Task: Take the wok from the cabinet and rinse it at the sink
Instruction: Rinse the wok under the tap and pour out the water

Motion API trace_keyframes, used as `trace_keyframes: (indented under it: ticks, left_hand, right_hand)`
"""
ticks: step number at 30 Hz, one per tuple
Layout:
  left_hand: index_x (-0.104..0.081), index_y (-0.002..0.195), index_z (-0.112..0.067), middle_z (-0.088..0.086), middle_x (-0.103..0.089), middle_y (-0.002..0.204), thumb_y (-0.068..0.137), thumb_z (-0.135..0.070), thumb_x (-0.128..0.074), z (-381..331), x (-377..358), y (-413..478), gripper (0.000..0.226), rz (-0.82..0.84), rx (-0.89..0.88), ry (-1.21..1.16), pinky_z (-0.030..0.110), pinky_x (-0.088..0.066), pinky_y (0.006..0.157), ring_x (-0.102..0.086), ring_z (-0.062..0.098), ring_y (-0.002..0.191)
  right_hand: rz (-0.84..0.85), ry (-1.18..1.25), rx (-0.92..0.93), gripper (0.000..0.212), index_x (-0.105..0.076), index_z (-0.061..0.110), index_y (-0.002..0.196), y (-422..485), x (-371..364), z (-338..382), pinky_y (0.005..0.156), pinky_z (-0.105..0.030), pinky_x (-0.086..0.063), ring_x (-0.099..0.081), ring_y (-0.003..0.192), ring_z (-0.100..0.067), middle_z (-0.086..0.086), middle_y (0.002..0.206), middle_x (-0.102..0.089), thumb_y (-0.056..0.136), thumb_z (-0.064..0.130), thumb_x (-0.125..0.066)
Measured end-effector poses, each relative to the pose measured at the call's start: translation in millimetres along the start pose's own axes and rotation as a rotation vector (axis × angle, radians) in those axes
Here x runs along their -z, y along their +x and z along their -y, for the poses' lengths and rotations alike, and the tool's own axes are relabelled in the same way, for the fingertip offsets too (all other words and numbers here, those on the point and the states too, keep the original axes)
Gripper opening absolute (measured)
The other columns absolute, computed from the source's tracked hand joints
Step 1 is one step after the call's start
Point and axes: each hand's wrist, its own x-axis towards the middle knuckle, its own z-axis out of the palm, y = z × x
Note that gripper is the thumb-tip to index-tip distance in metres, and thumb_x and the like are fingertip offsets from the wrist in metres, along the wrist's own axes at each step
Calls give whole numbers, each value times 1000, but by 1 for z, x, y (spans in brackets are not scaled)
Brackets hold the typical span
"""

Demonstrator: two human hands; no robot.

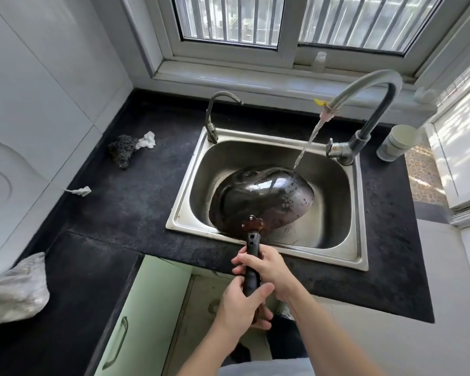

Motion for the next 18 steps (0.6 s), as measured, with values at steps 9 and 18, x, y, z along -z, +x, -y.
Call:
trace_keyframes:
  ticks: [9, 18]
  left_hand:
    - [-61, 101, -10, 0, -48, 60, 93, -50, -55, -17, -18, 13, 41, 144, 262, -452, 18, -29, 33, -35, 7, 43]
    - [-56, 100, -7, 2, -49, 57, 96, -35, -58, 24, -22, 21, 28, 1, 133, -143, 24, -33, 36, -39, 14, 39]
  right_hand:
    - [-2, 25, 13, 8, -65, 4, 96, 5, 19, -8, 69, -33, -58, -73, 76, -25, -14, 90, -76, 94, 12, -66]
    - [-129, 160, -249, 21, -62, 5, 82, 7, 14, -28, 71, -40, -59, -62, 57, -21, -8, 71, -63, 86, 17, -78]
